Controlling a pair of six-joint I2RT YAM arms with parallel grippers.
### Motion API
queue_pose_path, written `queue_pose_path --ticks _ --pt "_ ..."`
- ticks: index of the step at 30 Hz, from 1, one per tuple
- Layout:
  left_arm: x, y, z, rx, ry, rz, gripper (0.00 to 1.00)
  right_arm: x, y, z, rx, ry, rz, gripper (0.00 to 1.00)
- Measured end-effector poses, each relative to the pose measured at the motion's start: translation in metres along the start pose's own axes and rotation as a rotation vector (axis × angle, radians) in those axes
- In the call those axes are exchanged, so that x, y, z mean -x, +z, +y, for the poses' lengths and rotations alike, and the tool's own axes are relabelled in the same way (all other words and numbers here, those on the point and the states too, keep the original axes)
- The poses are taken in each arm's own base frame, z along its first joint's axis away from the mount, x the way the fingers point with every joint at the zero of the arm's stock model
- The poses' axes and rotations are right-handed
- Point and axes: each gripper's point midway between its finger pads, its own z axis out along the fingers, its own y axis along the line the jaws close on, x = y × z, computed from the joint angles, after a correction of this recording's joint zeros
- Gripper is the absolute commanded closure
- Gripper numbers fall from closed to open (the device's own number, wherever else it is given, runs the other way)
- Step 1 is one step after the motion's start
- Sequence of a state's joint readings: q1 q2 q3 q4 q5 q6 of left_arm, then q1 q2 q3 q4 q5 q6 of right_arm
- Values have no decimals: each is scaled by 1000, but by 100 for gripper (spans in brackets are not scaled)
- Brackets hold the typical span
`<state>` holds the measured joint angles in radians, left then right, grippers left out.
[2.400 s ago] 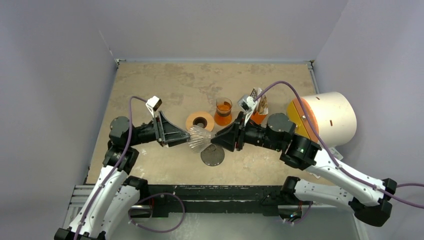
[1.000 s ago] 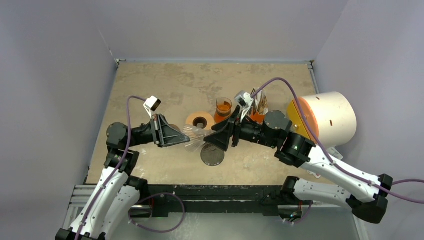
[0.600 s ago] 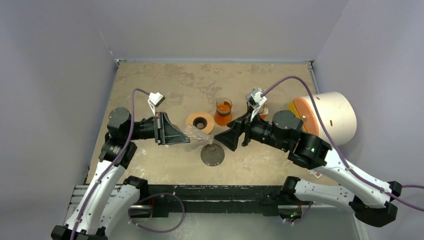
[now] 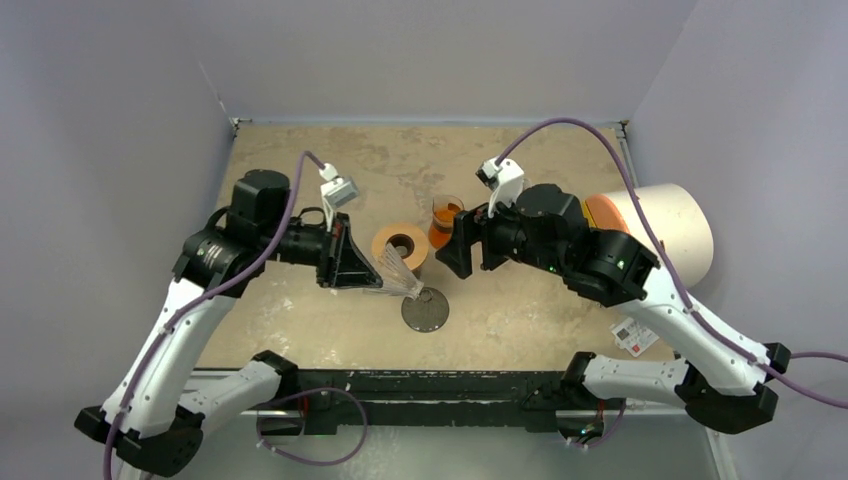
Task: Place the coffee filter in the dripper
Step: Pick up the coffee dripper from the center of the board.
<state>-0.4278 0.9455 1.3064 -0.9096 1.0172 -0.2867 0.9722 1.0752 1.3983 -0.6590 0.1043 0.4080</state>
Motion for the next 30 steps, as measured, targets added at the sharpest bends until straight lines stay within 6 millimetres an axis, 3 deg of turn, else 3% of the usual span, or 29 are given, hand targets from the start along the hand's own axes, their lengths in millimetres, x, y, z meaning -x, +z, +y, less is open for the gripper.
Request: queue_pose_path --ticks 6,14,23,30 --pt "-21 24 27 97 21 161 100 13 3 -16 -24 52 16 16" --pt "-47 53 53 252 163 369 100 4 19 -25 -23 129 91 17" --pt "-73 75 48 329 398 554 100 -7 30 -25 16 183 150 28" --pt "-88 80 52 399 547 671 100 -32 46 -20 69 228 256 34"
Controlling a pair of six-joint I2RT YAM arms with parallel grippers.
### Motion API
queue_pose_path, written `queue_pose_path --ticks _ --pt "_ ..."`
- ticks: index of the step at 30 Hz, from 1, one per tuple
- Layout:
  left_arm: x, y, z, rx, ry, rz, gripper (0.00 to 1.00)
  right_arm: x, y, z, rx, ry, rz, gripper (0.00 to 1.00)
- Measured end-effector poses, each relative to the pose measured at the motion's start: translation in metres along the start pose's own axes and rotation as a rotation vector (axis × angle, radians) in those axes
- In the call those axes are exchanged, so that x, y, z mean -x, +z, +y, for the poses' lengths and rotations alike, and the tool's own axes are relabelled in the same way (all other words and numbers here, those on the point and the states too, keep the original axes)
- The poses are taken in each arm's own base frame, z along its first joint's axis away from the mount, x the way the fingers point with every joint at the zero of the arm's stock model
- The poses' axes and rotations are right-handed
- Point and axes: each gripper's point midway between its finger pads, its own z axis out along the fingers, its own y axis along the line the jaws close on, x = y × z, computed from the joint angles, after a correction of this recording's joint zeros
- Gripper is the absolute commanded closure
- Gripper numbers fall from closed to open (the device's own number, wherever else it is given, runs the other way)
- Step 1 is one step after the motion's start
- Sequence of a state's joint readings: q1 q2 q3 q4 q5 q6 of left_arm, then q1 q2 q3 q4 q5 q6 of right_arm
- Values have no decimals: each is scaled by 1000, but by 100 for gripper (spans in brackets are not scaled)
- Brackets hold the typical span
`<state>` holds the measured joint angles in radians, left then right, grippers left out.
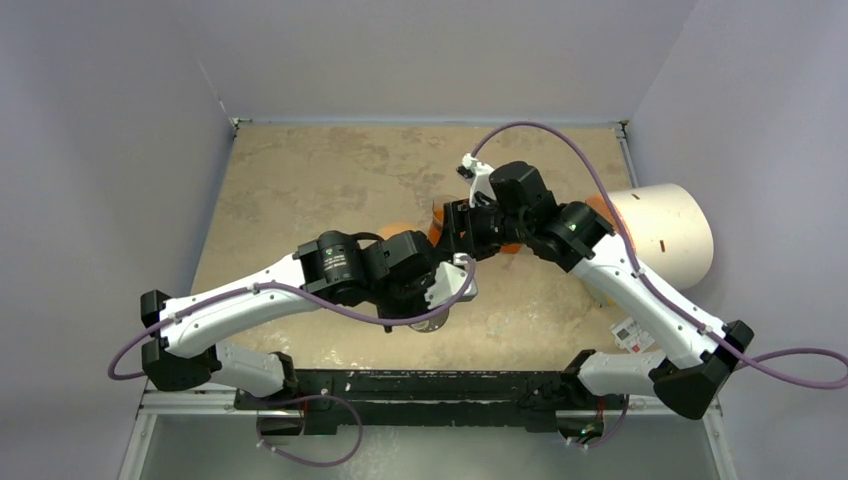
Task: Place the coffee filter in the dripper
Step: Pick up the coffee dripper from the center of the board.
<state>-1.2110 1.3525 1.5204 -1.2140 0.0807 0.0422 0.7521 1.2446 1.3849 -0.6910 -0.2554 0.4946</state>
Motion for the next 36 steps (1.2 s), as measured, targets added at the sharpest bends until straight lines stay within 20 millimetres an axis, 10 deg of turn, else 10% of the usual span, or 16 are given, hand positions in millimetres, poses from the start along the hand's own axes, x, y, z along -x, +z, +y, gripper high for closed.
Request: queue_pose_path --ticks 36 --pt "-4 -1 -2 74 395 80 100 -53 45 17 186 63 350 58"
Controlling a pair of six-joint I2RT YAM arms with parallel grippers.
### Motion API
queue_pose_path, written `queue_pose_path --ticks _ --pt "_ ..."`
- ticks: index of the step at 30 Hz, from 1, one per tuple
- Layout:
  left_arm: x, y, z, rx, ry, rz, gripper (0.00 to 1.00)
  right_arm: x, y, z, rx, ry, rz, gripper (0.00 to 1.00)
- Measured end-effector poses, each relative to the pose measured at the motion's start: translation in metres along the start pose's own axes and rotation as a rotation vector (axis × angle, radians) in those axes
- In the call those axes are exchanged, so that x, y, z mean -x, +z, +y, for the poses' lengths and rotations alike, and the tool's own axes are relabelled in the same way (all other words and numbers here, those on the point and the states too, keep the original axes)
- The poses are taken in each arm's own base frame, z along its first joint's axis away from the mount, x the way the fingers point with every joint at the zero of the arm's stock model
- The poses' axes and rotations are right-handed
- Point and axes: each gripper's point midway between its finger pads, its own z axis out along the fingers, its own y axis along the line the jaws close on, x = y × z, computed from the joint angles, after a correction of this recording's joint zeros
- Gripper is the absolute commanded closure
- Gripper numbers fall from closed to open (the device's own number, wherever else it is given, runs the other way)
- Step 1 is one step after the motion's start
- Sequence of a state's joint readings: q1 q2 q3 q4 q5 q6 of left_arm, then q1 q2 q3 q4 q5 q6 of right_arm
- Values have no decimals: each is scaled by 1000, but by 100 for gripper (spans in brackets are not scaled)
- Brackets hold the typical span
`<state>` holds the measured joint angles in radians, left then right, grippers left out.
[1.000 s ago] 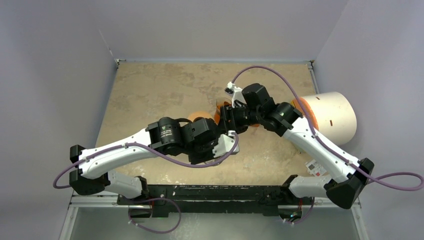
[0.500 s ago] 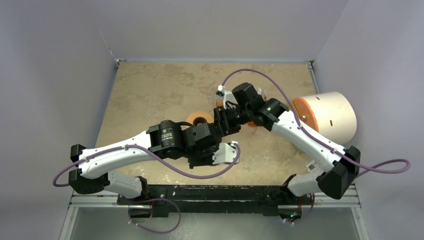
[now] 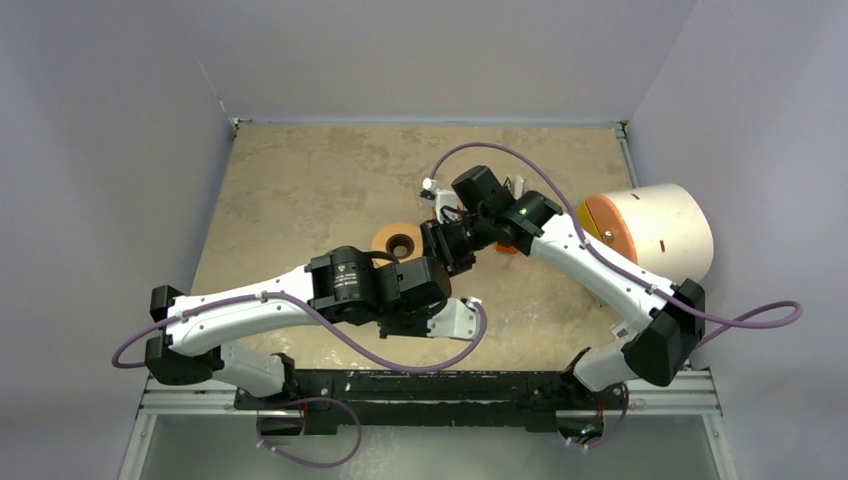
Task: Place the coffee filter in the dripper
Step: Pick up the coffee dripper from the center of the board.
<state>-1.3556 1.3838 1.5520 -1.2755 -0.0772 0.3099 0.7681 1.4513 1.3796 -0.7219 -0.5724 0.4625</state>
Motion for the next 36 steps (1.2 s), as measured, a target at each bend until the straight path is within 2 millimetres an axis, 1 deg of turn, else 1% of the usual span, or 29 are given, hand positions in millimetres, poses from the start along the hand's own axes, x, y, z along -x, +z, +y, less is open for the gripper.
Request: queue_pose_path --ticks 8,14,24,28,30,32,34,36 --pt "0 -1 -3 0 52 7 100 -16 1 -2 -5 -18 69 66" --pt "-1 -2 -8 -13 91 16 100 -20 2 -3 -11 -21 96 68" --pt "-3 1 -16 -34 134 30 100 -16 3 -2 -13 -32 105 87" --pt "-4 1 -16 -35 137 31 100 -18 5 -1 -12 -38 113 88" --pt "-4 1 -17 -35 138 32 100 -20 6 0 -12 -41 119 80" --pt "-4 1 -16 -34 138 33 100 -21 8 0 -13 -46 127 77" --pt "-4 1 -16 -32 138 33 100 -23 10 0 -17 -47 136 79" --pt "-4 1 -16 -30 138 35 100 -25 12 -1 -20 -46 145 83"
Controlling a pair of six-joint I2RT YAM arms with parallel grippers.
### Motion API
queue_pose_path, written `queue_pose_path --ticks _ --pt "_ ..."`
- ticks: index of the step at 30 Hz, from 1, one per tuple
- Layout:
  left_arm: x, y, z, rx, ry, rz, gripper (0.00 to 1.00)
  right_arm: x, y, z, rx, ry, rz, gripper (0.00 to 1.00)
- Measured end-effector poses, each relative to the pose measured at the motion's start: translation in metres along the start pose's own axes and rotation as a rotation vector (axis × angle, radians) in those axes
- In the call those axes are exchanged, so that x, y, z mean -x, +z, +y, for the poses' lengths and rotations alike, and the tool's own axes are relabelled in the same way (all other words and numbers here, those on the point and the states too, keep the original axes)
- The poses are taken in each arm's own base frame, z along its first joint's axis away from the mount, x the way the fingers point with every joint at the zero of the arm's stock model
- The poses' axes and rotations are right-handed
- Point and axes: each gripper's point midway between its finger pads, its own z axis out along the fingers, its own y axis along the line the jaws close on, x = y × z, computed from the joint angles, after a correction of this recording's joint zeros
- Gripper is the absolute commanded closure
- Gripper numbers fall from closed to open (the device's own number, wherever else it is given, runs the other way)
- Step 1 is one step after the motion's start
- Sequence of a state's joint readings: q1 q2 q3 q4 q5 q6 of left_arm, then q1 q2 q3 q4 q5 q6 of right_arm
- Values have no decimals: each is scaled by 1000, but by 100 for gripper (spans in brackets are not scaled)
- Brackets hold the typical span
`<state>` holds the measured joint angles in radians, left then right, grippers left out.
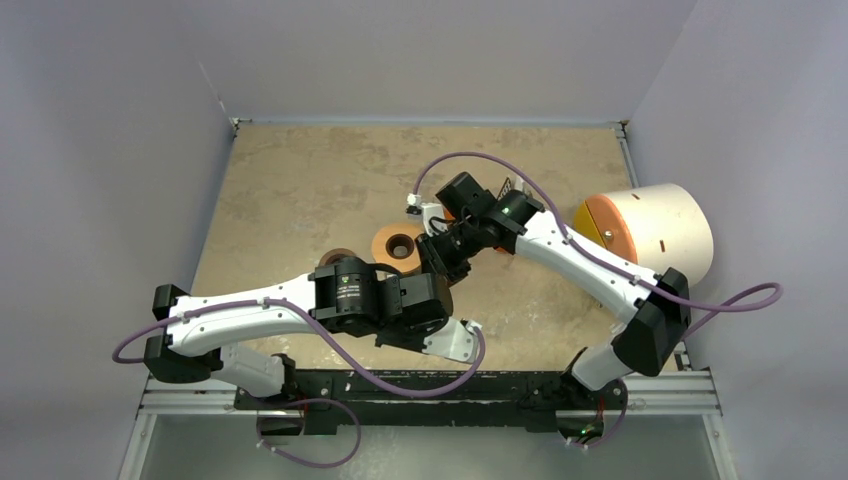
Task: Place the coffee filter in the dripper
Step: Pick up the coffee dripper from the center of the board.
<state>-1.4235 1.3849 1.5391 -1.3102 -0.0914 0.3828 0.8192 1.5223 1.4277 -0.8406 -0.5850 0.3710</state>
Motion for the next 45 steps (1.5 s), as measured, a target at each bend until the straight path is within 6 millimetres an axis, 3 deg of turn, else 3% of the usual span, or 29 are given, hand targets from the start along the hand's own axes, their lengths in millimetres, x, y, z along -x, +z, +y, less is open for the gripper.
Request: queue_pose_path --ticks 6,10,16,21,26,30,35,40,43,45 --pt "0 0 1 2 3 -1 100 -2 2 -2 -12 -4 8 100" --pt "1 0 1 4 3 -2 100 -2 2 -3 -21 -5 10 100" --pt "-3 4 3 28 4 18 78 -1 1 -6 -40 -8 5 100" --pt "-9 7 8 62 -2 47 69 -1 0 -11 -72 -7 -5 100" --pt "-1 5 17 112 -39 7 46 -1 -7 -16 -123 -18 -32 100" --pt "13 -10 25 168 -89 -108 32 2 -17 -19 -176 -34 -79 100" --pt "30 -50 34 236 -175 -326 27 8 -32 -23 -237 -57 -152 100" --pt "27 -72 61 291 -346 -424 30 16 -46 -27 -301 -72 -222 100" --pt "14 -71 92 345 -508 -409 31 22 -57 -29 -340 -82 -273 100" --pt "8 -66 102 359 -571 -395 31 26 -66 -30 -369 -87 -317 100"
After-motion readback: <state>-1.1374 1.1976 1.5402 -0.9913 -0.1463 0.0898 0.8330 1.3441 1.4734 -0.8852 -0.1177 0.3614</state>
